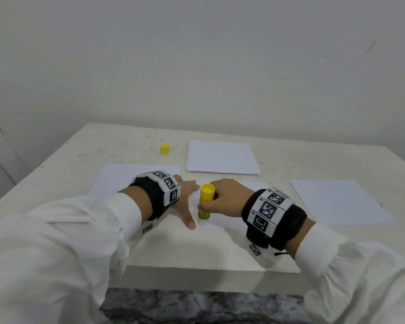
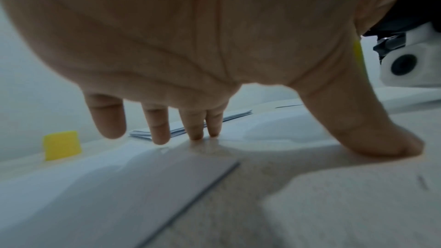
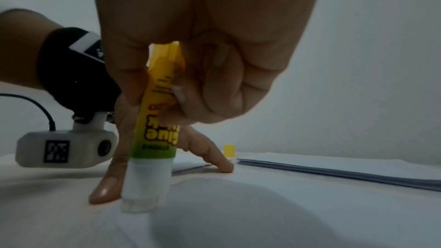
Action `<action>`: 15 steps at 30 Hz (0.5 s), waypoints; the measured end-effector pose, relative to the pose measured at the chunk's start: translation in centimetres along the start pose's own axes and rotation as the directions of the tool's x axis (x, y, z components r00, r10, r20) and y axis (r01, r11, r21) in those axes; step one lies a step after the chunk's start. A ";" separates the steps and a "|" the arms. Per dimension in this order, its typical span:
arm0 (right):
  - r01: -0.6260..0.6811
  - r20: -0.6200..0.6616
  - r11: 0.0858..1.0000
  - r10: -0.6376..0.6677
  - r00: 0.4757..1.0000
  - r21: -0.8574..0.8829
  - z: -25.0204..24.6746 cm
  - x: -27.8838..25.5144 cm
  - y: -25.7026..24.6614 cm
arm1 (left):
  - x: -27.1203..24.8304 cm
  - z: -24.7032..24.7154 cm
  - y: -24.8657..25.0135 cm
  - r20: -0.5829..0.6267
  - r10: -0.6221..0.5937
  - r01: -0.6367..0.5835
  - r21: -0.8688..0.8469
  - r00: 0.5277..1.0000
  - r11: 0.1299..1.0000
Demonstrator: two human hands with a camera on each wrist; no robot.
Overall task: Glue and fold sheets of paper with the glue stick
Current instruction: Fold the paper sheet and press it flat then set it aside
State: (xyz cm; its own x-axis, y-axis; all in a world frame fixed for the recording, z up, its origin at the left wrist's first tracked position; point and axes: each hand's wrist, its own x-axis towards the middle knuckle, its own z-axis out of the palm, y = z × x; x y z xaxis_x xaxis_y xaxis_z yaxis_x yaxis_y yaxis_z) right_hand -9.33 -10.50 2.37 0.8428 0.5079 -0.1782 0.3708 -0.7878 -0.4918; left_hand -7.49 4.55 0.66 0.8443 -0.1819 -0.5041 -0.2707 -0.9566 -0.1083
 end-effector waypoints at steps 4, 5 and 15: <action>-0.036 -0.030 0.999 0.036 0.999 -0.017 -0.8 -1.5 1.6 | 0.6 -0.3 0.2 0.033 -0.065 0.065 0.015 0.997 0.998; -0.055 -0.041 0.998 0.054 0.998 -0.020 -1.0 -2.0 2.2 | 0.7 -0.3 0.2 0.039 -0.071 0.071 0.013 0.997 0.997; -0.249 -0.134 0.968 0.249 0.959 0.018 -4.4 -6.9 9.8 | 2.0 -0.6 0.2 0.022 -0.045 0.045 0.020 0.999 0.999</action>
State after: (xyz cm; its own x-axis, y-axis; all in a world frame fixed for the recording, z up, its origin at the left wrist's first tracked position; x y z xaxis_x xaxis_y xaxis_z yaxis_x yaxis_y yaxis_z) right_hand -9.81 -23.22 2.54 0.9530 0.2444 -0.1788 0.1427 -0.8831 -0.4469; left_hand -5.61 3.82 0.18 0.8455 -0.1333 -0.5170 -0.2419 -0.9589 -0.1483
